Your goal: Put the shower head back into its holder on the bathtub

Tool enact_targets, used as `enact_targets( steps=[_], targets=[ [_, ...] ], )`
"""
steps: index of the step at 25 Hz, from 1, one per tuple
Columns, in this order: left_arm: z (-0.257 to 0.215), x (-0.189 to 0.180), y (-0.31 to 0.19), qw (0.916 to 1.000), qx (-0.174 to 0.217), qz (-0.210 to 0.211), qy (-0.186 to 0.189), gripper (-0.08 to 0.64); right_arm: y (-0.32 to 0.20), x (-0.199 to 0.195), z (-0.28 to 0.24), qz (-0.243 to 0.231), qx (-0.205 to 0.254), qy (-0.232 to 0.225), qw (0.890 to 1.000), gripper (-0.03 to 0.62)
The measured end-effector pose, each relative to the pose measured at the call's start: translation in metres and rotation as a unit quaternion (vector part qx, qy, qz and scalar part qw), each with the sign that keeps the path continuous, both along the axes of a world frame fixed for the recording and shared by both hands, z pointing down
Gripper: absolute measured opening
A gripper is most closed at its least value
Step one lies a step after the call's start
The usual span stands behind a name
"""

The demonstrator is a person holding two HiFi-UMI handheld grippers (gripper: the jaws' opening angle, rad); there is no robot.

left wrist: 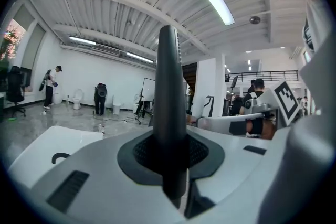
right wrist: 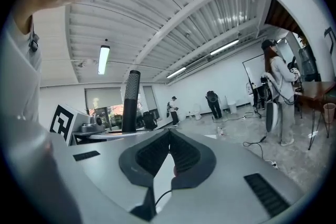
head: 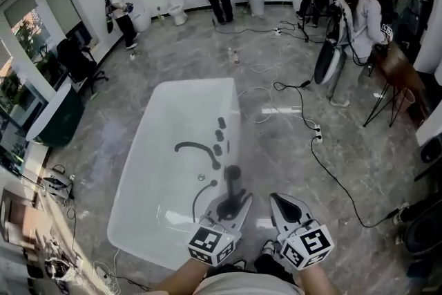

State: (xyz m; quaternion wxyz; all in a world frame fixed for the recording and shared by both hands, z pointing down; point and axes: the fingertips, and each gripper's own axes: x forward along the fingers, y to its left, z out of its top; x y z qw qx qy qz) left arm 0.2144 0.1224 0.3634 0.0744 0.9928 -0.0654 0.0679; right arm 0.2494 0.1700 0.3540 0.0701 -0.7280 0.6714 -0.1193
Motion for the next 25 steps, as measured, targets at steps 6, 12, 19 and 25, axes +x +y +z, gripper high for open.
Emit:
enact_targets(
  steps=[6,12,19,25],
  targets=[
    [-0.015,-0.024,-0.037,0.9951,0.011,-0.098,0.006,0.071,-0.032,-0.011,0.005,-0.089,-0.001,-0.01,0.996,0.014],
    [-0.033,-0.065,-0.089,0.9825,0.019,-0.185,0.005,0.071,-0.087,-0.042,0.018,-0.177,-0.01,-0.023,0.984,0.014],
    [-0.054,-0.122,-0.15,0.971,0.015,-0.237,0.031,0.071,-0.142,-0.104,0.045,-0.243,-0.048,-0.01,0.969,0.014],
    [-0.065,-0.143,-0.19,0.9721,0.02,-0.227,0.055,0.071,-0.183,-0.139,0.072,-0.255,-0.069,0.004,0.965,0.014]
  ],
)
